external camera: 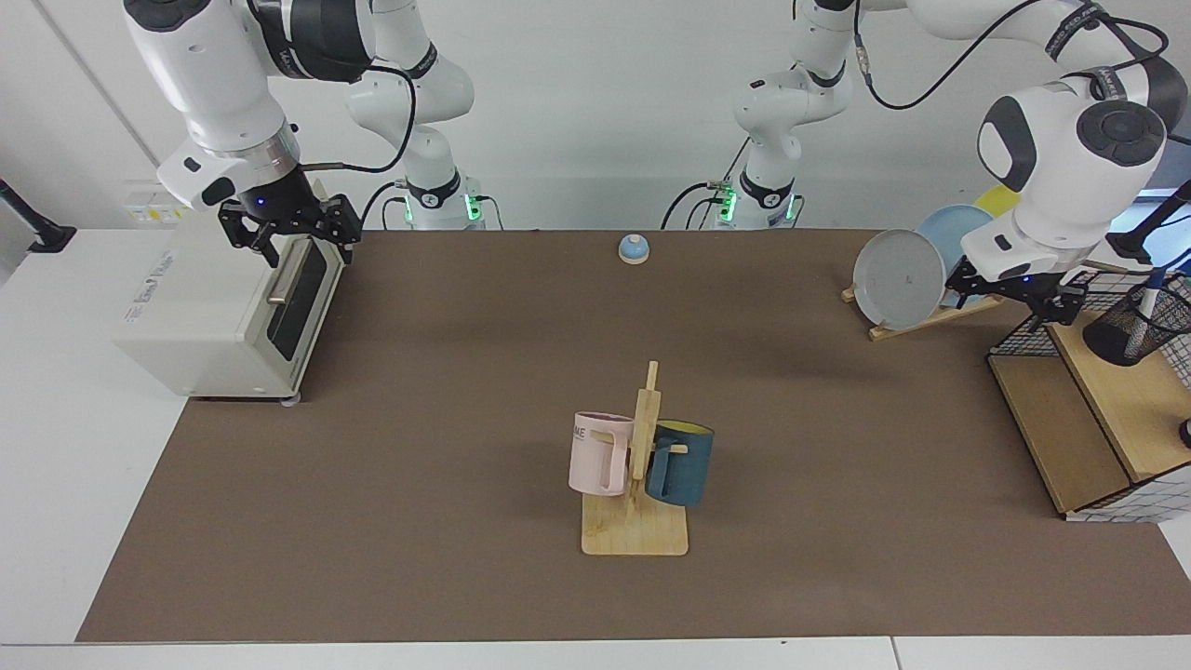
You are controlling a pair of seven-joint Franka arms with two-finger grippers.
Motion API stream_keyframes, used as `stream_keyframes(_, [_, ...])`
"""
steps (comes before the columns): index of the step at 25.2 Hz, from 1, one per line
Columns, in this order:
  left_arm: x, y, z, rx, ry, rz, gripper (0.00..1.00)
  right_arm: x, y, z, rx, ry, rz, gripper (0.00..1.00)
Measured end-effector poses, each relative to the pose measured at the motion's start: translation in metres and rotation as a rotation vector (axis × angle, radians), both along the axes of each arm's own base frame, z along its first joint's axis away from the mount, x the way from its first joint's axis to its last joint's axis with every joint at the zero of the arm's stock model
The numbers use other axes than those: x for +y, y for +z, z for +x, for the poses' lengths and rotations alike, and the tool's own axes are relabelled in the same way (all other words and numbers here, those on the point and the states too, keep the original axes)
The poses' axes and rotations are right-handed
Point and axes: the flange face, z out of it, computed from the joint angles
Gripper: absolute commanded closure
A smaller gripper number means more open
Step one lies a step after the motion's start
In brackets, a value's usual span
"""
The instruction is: Put markers into pen holder
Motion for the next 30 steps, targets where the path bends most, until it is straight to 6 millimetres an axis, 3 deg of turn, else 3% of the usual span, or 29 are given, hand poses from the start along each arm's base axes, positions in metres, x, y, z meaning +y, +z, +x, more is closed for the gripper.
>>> stream_keyframes(4, [-0.003,0.001,0.0,-0.011,0.08,-0.007,0.0,0.001,-0.002,-0.003,0.025,0.0,0.007,0.0])
stream_keyframes(7, [-0.011,0.007,-0.001,-0.029,0.132,-0.01,0.0,0.007,-0.008,-0.018,0.138,0.001,0.032,0.0])
stream_keyframes(13, [-0.029,0.036,-0.013,-0.07,0.194,-0.063,0.0,0.023,-0.004,-0.047,0.283,0.021,0.124,0.0])
stream_keyframes(18, [-0.026,0.054,-0.024,-0.076,0.222,-0.098,0.0,0.026,0.0,-0.048,0.27,0.025,0.153,0.0])
stream_keyframes(30, [-0.016,0.062,-0.029,-0.085,0.246,-0.095,0.0,0.021,0.002,-0.034,0.177,0.011,0.154,0.0])
